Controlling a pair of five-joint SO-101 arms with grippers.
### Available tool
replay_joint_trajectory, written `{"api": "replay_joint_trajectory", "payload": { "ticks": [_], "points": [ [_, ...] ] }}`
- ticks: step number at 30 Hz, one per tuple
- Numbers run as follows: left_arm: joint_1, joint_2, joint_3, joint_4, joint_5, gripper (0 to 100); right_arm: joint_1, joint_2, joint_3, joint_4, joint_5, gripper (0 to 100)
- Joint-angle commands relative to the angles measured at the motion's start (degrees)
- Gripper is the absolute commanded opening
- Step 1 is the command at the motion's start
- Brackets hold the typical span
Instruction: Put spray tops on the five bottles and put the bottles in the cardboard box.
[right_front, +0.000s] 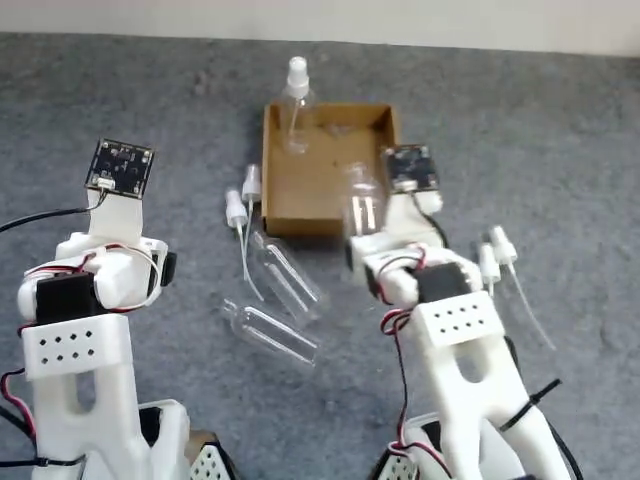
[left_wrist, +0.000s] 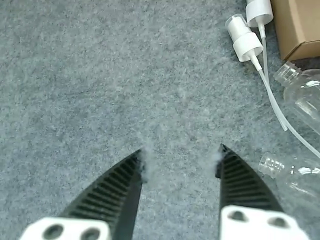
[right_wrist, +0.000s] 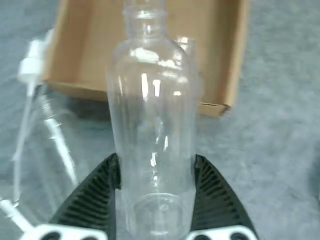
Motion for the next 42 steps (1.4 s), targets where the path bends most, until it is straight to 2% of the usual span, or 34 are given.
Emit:
{"api": "replay_joint_trajectory", "payload": {
  "ticks": [1,10,14,19,23,26,29,35,39,42],
  "points": [
    [-0.31,0.40,-2.42,-0.97,-0.35,19,4.97,0.22,-0.57,3.65,0.35,0.3],
    [1.71,0.40,-2.42,-0.88,-0.09,19,12.26,-4.35,-7.78,15.43,0.62,0.3],
    [3.65,0.48,-2.95,-1.41,0.53,19,16.66,-7.43,-12.35,20.35,5.98,0.3],
    [4.97,0.57,-2.95,-3.60,2.90,19,26.07,-7.52,-15.87,21.85,10.64,0.4],
    [7.16,1.63,-3.03,-6.42,6.42,19,31.34,-7.43,-15.87,21.49,19.69,0.5],
    [10.86,9.27,-6.81,-8.35,8.70,19,33.54,-7.34,-15.60,21.67,25.49,0.5],
    [13.41,22.20,-15.87,-8.18,11.96,19,35.82,-5.41,-15.87,21.85,29.45,0.5],
    [14.37,40.57,-31.78,-7.56,16.79,19,43.12,8.57,-20.97,21.58,35.43,0.5],
    [15.34,49.80,-37.67,-7.47,19.43,19,43.38,15.87,-25.89,21.93,36.40,0.5],
    [15.69,56.48,-41.80,-7.47,19.69,19,40.48,16.92,-27.38,21.93,36.22,0.5]
  ]
}}
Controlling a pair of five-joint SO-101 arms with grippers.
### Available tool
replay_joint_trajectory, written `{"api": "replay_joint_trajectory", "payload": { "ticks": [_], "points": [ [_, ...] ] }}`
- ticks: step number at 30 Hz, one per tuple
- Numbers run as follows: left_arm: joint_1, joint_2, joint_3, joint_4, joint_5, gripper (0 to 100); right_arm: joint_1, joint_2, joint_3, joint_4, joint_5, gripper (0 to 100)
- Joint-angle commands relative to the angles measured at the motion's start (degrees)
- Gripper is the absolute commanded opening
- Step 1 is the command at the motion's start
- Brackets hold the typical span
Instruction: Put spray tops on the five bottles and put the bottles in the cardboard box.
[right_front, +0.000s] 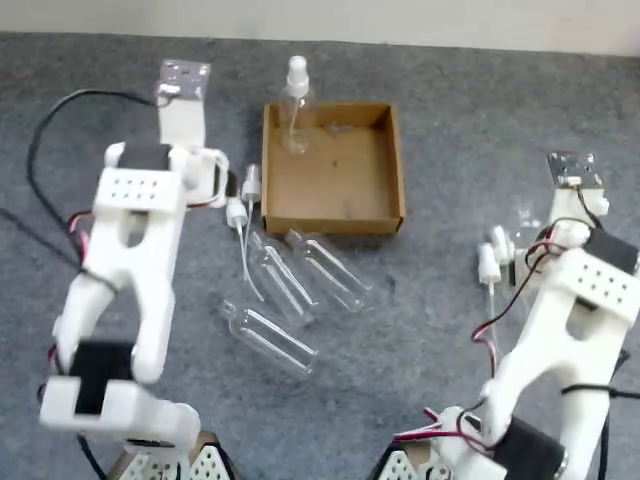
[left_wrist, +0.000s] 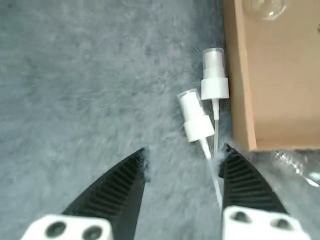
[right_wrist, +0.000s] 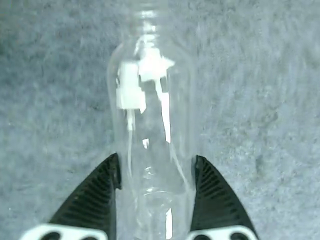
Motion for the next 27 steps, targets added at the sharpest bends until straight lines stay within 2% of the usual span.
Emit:
{"api": "replay_joint_trajectory", "payload": {
  "ticks": [1,6,10,15,19,24,27],
  "points": [
    [1.36,6.20,-6.90,-0.88,0.88,19,-3.82,-0.04,-4.62,0.84,0.44,0.5],
    [1.01,14.73,-13.58,-0.53,2.73,19,-13.14,-1.89,-4.53,5.05,0.18,0.5],
    [1.27,19.47,-16.84,-0.53,3.25,19,-18.33,-2.33,-4.44,5.49,-6.51,0.5],
    [0.48,24.13,-17.45,-0.53,3.16,19,-19.91,-2.33,-3.82,5.23,-11.69,0.5],
    [0.66,26.33,-17.54,-0.88,2.99,19,-21.85,-2.24,1.10,3.30,-12.57,0.5],
    [-0.04,27.47,-17.54,-0.62,2.64,9,-21.93,-2.24,8.40,-1.19,-12.66,0.5],
    [-1.54,27.12,-17.45,-0.53,-1.41,4,-21.93,-2.24,10.68,-1.63,-13.63,0.5]
  ]
}}
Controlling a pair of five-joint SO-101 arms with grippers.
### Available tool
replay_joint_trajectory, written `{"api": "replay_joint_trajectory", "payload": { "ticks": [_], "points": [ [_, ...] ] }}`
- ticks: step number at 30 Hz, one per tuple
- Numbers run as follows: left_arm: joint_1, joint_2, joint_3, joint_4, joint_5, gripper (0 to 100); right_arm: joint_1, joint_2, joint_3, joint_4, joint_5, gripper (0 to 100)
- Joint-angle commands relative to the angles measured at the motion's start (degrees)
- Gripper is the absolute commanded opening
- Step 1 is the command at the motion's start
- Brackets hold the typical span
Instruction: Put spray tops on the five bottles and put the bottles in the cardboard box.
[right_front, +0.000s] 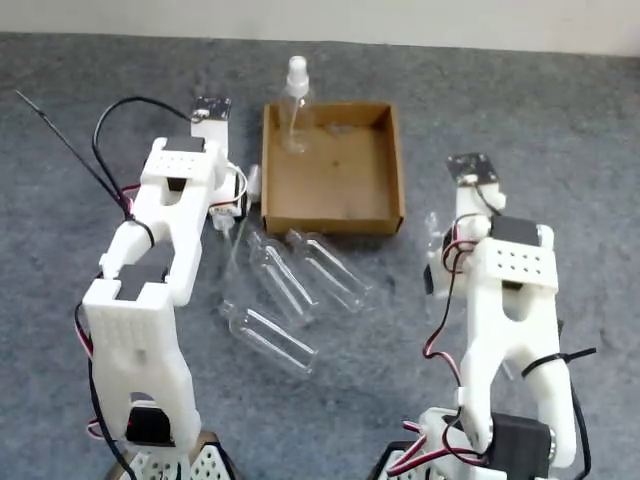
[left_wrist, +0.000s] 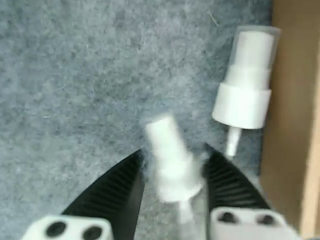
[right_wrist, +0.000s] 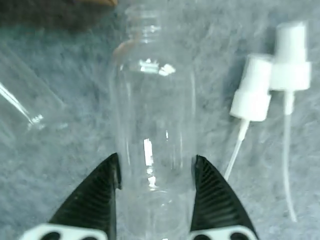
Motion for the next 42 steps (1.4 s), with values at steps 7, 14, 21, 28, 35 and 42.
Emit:
{"api": "replay_joint_trajectory", "payload": {
  "ticks": [7,14,21,28,35,42],
  "points": [
    [-4.62,-4.18,-3.12,10.02,-12.04,0,-0.31,-1.71,3.12,-4.79,-4.22,2.5],
    [-4.88,-8.40,2.33,17.93,-18.81,0,-0.48,6.46,3.21,-5.05,-4.22,13.9],
    [-4.09,-23.96,25.27,7.56,-22.42,0,-0.48,12.26,-0.13,-6.81,-4.31,18.0],
    [-4.44,-33.63,35.30,2.73,-22.86,0,-0.75,12.70,-6.20,-5.67,-3.96,24.1],
    [-4.44,-33.19,35.82,-0.44,-22.59,0,-1.63,13.05,-13.67,-2.68,-2.02,24.6],
    [-4.35,-33.27,34.68,-2.55,-22.33,0,-1.27,20.44,-14.64,-2.77,1.14,24.3]
  ]
}}
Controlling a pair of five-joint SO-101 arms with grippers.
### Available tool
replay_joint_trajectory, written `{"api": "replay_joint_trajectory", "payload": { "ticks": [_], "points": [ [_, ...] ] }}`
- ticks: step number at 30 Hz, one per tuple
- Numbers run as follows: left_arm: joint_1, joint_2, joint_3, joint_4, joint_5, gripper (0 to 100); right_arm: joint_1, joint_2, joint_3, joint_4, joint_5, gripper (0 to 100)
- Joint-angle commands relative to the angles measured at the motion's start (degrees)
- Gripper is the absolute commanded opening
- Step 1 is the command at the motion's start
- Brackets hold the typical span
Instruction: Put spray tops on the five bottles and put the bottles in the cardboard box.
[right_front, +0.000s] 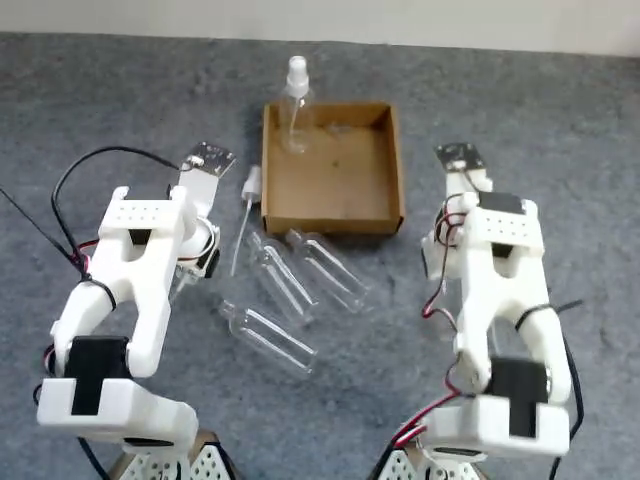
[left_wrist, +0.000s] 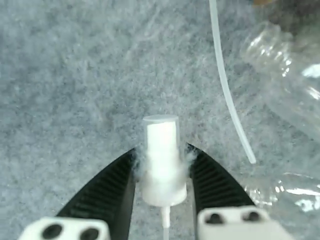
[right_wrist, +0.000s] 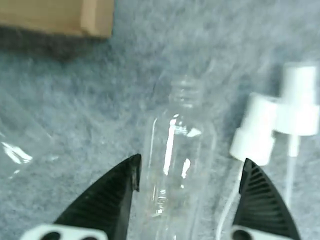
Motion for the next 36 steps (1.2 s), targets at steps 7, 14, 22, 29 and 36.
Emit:
{"api": "replay_joint_trajectory", "payload": {
  "ticks": [7,14,22,29,36],
  "points": [
    [-0.31,-2.33,-1.27,-2.11,1.32,0,-0.04,9.71,-8.04,1.10,0.79,19.6],
    [-0.31,-2.95,-1.71,-2.11,1.49,0,-0.48,9.54,-11.65,1.45,0.79,0.6],
    [-1.36,-15.87,-3.21,-0.44,5.27,0,-5.14,-4.44,-21.05,11.65,-0.79,0.4],
    [-1.54,-36.18,-3.21,4.48,6.51,0,-19.38,-30.99,2.24,4.70,-1.67,0.4],
    [-0.75,-54.90,-4.70,4.75,17.23,0,-37.23,-52.53,20.88,-7.69,-4.66,0.4]
  ]
}}
